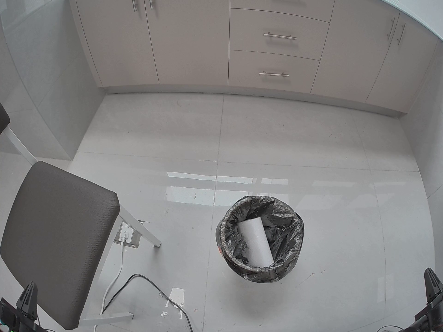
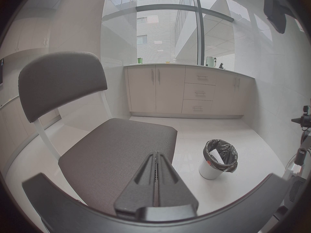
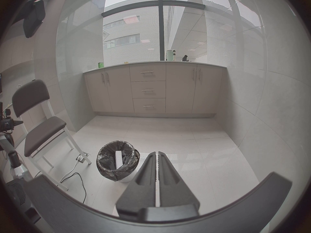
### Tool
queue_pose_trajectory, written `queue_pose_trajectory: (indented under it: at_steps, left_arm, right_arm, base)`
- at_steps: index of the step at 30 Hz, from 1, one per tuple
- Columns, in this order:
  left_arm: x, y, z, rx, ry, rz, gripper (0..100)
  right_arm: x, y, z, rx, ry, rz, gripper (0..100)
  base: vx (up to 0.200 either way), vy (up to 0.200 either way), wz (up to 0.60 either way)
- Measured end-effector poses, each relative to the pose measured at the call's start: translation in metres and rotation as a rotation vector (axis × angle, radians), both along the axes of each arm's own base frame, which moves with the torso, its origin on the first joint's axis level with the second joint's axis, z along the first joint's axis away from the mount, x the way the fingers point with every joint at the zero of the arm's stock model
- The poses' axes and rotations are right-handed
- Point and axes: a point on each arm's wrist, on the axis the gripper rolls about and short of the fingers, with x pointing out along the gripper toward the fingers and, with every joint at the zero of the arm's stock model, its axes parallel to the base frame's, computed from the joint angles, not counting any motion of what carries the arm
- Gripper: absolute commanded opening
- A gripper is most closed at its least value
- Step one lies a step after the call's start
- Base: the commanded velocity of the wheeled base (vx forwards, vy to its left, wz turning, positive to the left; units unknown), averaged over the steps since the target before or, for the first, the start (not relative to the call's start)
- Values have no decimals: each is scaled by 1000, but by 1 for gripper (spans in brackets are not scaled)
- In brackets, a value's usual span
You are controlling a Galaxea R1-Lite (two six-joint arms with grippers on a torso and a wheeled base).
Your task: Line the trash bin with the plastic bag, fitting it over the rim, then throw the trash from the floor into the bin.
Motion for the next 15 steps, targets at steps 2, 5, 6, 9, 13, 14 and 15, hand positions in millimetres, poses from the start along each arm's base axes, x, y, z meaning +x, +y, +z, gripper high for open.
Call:
queue_pose_trajectory:
  at_steps: [2, 5, 6, 9, 13, 14, 15]
  left_arm:
    - [0, 0, 0, 0, 0, 0, 0]
    - [0, 0, 0, 0, -1, 0, 0]
    - [0, 0, 0, 0, -1, 0, 0]
    - [0, 0, 0, 0, -1, 0, 0]
    - [0, 0, 0, 0, 0, 0, 0]
    - [0, 0, 0, 0, 0, 0, 0]
    - [0, 0, 0, 0, 0, 0, 0]
  right_arm:
    - [0, 0, 0, 0, 0, -1, 0]
    - [0, 0, 0, -1, 0, -3, 0]
    - [0, 0, 0, -1, 0, -3, 0]
    - [0, 0, 0, -1, 0, -3, 0]
    - [0, 0, 0, -1, 0, -2, 0]
    - [0, 0, 0, -1, 0, -1, 0]
    - [0, 0, 0, -1, 0, 0, 0]
  base:
    - [0, 0, 0]
    - [0, 0, 0]
    - [0, 0, 0]
    - [0, 0, 0]
    - [0, 0, 0]
    - [0, 0, 0]
    - [0, 0, 0]
